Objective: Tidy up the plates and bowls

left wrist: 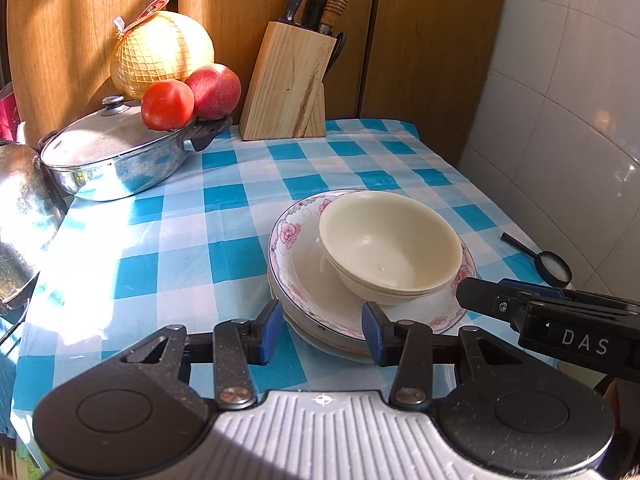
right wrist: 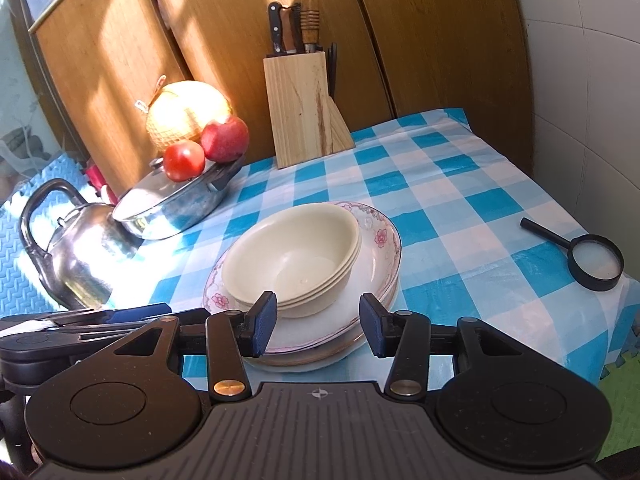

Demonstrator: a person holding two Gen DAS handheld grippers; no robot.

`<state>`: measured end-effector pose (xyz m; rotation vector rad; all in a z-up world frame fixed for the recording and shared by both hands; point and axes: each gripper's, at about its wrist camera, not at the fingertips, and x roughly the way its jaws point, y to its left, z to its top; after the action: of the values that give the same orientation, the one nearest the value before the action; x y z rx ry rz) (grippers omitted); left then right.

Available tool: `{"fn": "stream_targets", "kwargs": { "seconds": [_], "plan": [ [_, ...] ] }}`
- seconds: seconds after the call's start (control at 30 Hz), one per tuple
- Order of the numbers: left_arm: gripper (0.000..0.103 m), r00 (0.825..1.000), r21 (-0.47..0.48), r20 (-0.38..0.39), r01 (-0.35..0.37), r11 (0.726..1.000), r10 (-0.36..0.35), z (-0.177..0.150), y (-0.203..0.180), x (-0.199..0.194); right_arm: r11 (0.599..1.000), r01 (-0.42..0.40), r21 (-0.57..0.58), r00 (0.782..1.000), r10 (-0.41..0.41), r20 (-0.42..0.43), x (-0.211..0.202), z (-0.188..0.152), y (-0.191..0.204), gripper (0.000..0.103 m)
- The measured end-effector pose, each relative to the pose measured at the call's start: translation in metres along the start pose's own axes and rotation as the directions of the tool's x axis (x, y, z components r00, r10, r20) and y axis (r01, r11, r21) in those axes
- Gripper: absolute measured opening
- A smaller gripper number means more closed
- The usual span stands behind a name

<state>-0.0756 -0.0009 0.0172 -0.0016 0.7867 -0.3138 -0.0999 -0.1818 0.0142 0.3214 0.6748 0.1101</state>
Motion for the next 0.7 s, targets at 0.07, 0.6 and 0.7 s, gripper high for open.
{"fn": "stream_targets", "kwargs": {
  "seconds": [0.07,0.6,0.7],
  "plan": [
    [0.037,1.000,0.000,-0.012,0.010,1.000,-0.010,-0.008,-0.002,-0.002,1.000,0.005,-0.006,1.000,-0.005,-0.003,-0.003,-0.007,0.001,0.055],
    [0.038,0.995,-0.008,-0.096,0.040,0.999,-0.040,-0.037,-0.012,0.005,0.998,0.063,-0.002,0.997,-0.063,-0.048,-0.014,-0.044,0.001,0.056],
    [0.038,0.994,0.000,-0.100,0.043,0.999,-0.043,-0.039,-0.015,0.005,0.998,0.065,-0.001,0.997,-0.065,-0.049,-0.012,-0.045,0.001,0.057]
  ]
}}
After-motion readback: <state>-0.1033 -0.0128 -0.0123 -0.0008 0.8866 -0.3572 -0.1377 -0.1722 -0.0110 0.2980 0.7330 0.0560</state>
